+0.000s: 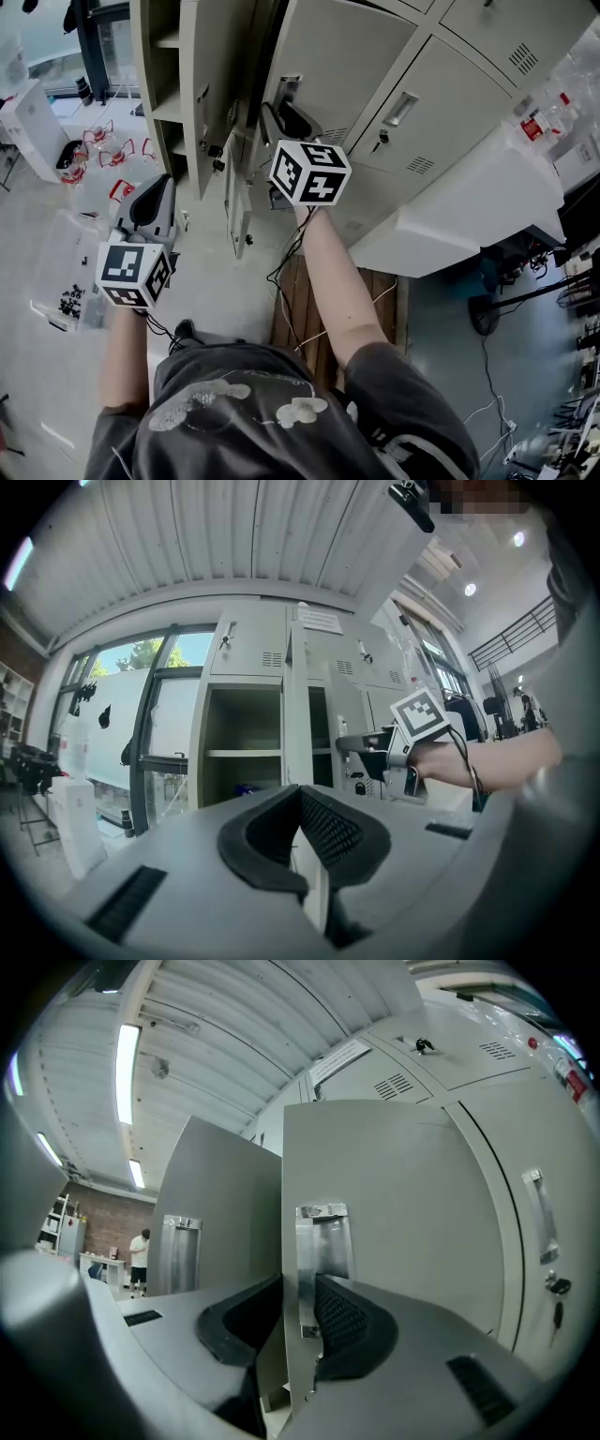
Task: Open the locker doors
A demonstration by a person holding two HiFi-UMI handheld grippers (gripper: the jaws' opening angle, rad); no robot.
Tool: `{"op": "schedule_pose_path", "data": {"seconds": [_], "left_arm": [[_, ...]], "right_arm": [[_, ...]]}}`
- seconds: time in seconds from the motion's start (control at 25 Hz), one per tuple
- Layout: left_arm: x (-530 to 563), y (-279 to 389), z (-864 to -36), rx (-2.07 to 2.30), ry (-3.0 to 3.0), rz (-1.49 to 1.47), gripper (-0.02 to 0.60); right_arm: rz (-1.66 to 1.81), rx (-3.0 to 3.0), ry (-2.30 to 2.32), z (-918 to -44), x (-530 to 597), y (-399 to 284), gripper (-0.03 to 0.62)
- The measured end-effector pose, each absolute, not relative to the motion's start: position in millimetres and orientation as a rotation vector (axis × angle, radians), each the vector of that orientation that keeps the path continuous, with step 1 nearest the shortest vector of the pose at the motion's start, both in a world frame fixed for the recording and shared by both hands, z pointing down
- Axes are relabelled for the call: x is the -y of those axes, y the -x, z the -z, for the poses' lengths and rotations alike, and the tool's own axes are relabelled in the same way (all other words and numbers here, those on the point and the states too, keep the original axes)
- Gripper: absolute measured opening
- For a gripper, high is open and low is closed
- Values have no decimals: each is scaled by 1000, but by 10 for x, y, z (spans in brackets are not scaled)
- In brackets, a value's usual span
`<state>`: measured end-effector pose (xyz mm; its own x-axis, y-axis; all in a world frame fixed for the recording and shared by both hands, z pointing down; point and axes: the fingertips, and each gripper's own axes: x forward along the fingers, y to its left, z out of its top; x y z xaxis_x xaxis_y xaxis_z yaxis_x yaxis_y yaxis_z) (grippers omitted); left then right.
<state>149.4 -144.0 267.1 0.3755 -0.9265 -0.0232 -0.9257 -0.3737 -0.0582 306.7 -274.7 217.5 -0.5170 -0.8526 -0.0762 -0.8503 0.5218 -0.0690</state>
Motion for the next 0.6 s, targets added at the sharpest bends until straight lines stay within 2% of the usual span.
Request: {"op": "schedule_pose_path", "data": {"seconds": [0.6], "left_arm": [[1210,-1815,-2802,-1659,2631,39,9]], "right_arm": [[15,-2652,1530,-2165,2370,-3319,127]]}}
